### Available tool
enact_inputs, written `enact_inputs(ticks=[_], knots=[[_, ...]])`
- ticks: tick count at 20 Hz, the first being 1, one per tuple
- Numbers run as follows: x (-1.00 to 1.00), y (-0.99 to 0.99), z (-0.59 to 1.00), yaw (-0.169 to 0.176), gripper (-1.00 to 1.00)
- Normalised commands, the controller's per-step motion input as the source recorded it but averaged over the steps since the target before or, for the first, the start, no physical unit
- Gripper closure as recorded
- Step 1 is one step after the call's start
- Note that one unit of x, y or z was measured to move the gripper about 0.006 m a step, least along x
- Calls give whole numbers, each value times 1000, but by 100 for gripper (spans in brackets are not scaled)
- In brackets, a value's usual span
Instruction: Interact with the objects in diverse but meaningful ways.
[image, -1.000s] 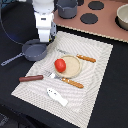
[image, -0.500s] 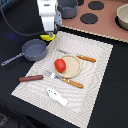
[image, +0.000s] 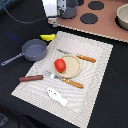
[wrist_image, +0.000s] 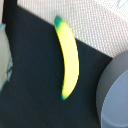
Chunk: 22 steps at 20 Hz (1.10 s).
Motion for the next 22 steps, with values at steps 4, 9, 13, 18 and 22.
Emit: enact_inputs(ticks=[4,9,13,18,22], knots=[[530,-41,616,-208,-100],[679,-77,581,-160,-100],[722,-213,369,-115,-100],[738,-295,173,-78,-100],[694,-389,179,-76,-100]])
